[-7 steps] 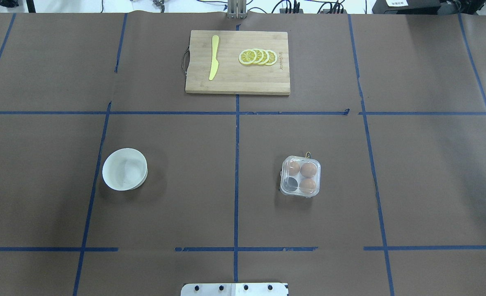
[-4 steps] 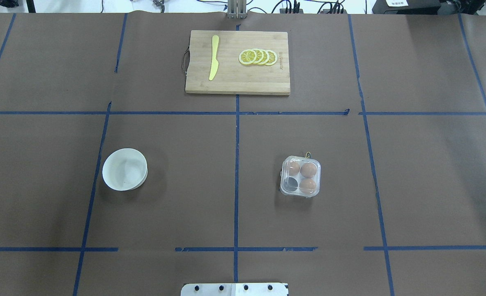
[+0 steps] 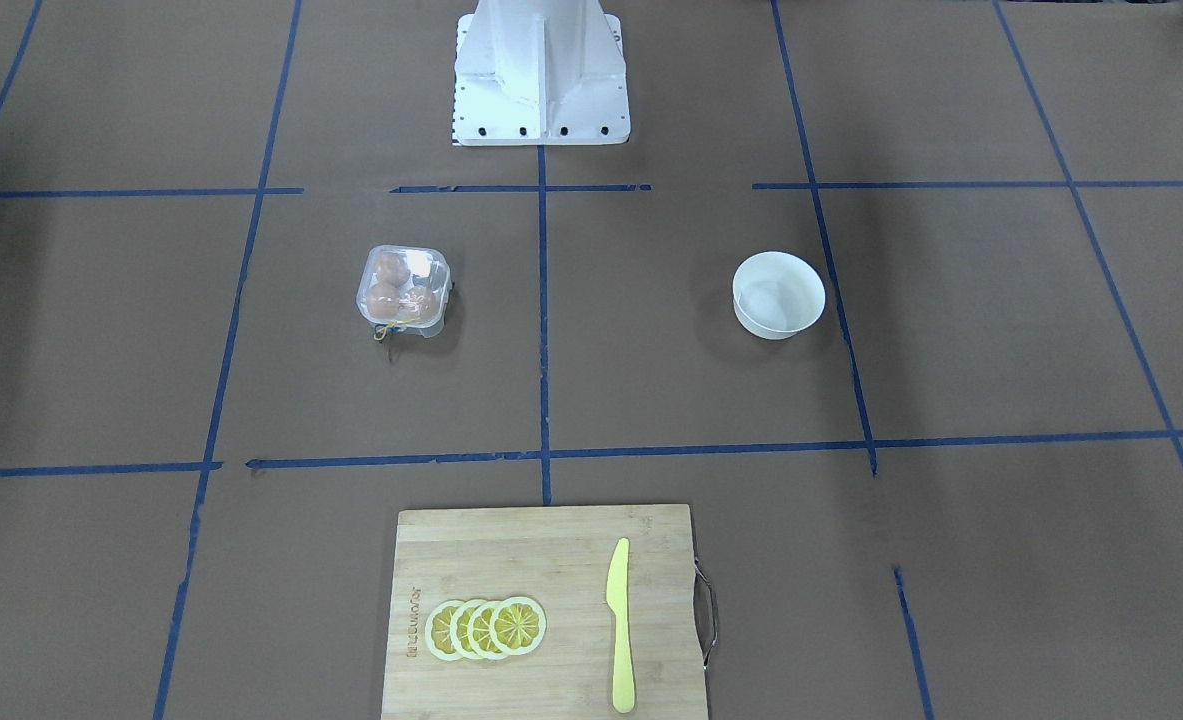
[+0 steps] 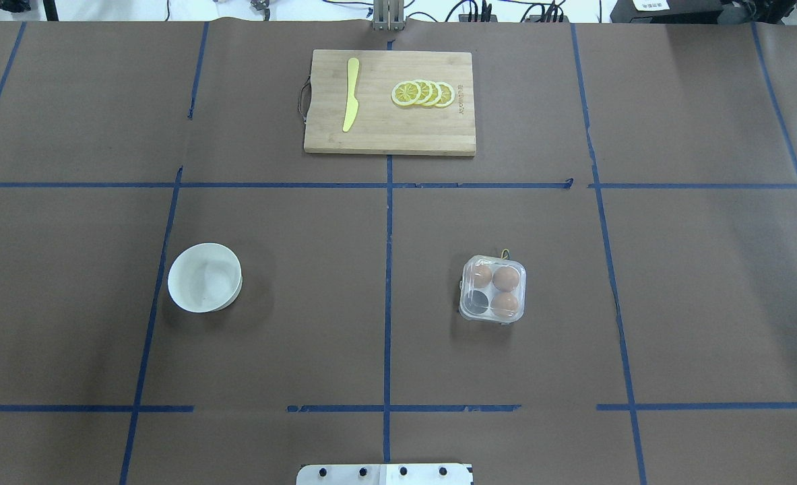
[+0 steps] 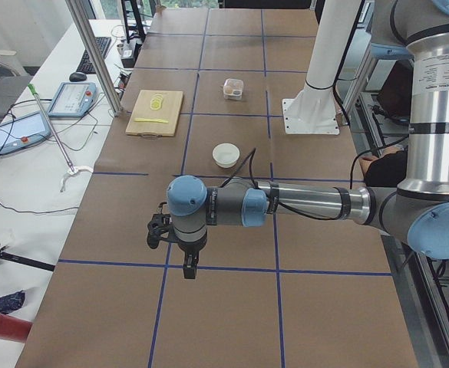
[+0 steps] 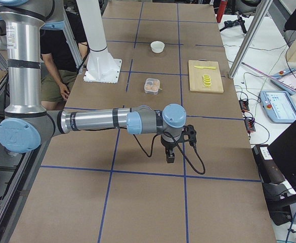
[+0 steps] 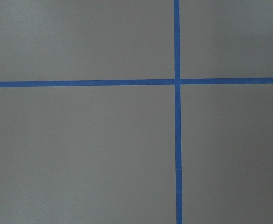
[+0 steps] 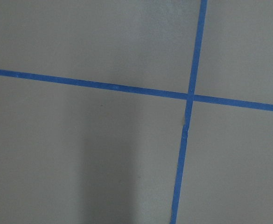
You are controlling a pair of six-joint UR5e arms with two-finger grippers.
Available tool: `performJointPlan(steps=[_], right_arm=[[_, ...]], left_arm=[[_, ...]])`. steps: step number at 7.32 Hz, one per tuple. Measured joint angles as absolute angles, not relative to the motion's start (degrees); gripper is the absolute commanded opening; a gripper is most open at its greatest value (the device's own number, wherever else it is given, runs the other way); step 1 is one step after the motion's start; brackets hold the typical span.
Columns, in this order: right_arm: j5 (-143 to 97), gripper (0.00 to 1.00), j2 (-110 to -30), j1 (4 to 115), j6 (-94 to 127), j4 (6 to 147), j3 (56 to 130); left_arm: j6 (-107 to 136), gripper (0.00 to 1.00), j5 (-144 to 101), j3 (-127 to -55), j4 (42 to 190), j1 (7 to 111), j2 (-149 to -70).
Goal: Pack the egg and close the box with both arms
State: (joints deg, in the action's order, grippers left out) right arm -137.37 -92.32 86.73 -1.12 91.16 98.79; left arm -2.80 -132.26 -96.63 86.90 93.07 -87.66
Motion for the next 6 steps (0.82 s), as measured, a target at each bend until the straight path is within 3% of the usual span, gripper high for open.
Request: performJointPlan(steps=[6], right_arm=[[-132.97,1.0,-91.81,85.36,-1.26,91.57,98.3]], left_arm=[[-2.84,1.0,-131.49,-95.62,85.88,91.51,-86.97]])
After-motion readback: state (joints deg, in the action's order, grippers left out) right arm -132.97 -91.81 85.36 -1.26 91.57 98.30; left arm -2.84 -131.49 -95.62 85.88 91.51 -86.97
